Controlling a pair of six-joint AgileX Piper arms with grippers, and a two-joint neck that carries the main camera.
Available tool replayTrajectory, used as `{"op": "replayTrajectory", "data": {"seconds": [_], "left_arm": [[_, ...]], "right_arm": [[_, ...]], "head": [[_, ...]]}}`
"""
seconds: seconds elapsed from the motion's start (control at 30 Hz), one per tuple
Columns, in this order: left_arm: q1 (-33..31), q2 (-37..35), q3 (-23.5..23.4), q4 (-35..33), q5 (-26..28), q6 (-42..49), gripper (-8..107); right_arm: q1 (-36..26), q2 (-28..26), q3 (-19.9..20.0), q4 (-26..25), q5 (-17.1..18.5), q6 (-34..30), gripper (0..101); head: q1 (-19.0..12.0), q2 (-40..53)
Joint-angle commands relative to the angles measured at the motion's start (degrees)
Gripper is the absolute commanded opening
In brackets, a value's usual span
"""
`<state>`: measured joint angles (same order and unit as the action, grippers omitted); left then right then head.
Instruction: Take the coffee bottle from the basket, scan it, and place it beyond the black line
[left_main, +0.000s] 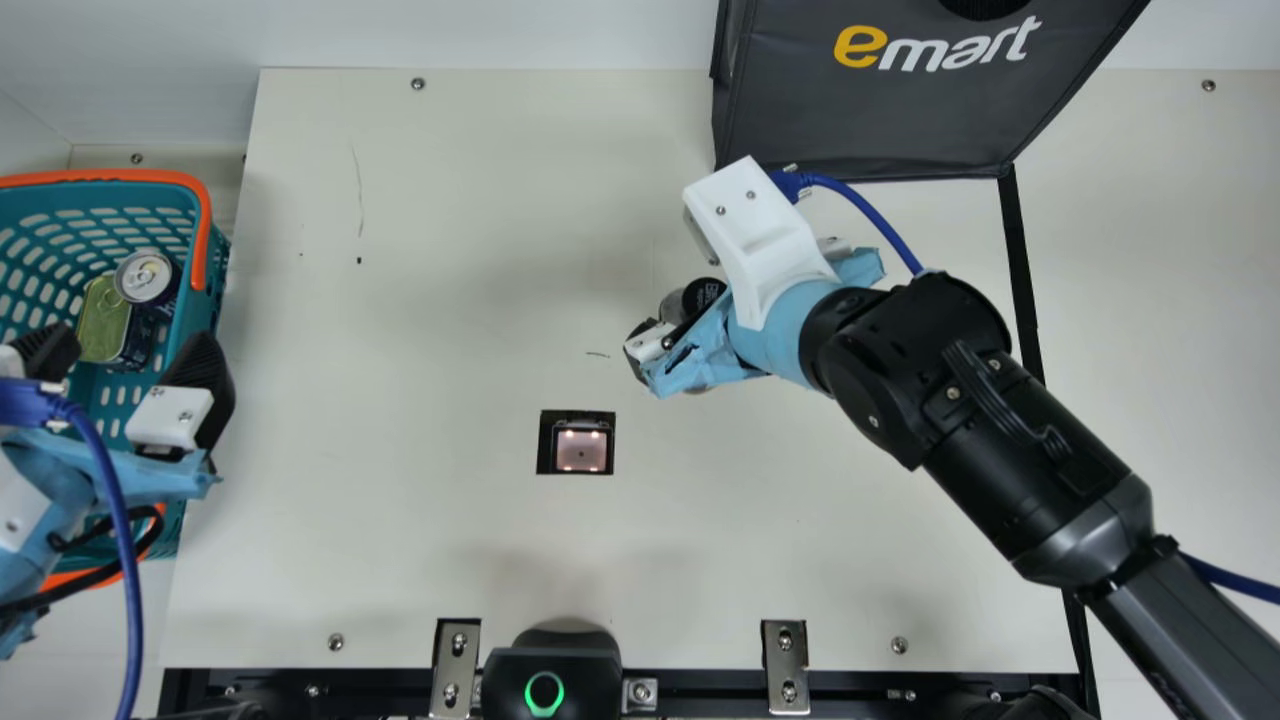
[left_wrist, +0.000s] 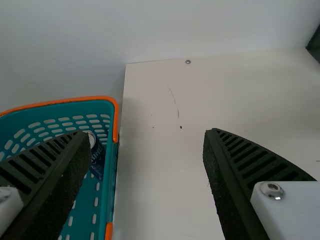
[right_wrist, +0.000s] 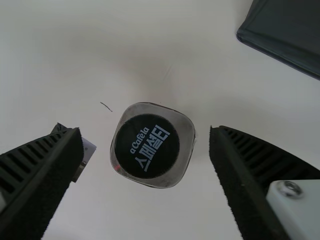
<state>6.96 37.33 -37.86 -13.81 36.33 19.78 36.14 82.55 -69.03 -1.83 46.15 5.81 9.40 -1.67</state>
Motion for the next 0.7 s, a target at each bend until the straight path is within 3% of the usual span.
{"op": "replayTrajectory", "data": {"seconds": [0.0, 0.2, 0.3, 0.5, 0.67], "left_arm": [[0.0, 0.0, 0.0, 0.0, 0.0, 0.0, 90], [0.0, 0.0, 0.0, 0.0, 0.0, 0.0, 90], [0.0, 0.0, 0.0, 0.0, 0.0, 0.0, 90], [0.0, 0.0, 0.0, 0.0, 0.0, 0.0, 90], [0.0, 0.0, 0.0, 0.0, 0.0, 0.0, 90]], "right_arm": [[0.1, 0.2, 0.0, 0.2, 0.0, 0.1, 58], [0.3, 0.6, 0.1, 0.4, -0.2, 0.3, 17], [0.3, 0.8, 0.2, 0.5, -0.3, 0.4, 4], [0.4, 0.9, 0.4, 0.5, -0.5, 0.5, 0], [0.3, 0.8, 0.5, 0.5, -0.5, 0.6, 0]], "head": [[-1.5, 0.1], [-1.5, 0.1], [-1.5, 0.1], [-1.5, 0.1], [-1.5, -6.6]]}}
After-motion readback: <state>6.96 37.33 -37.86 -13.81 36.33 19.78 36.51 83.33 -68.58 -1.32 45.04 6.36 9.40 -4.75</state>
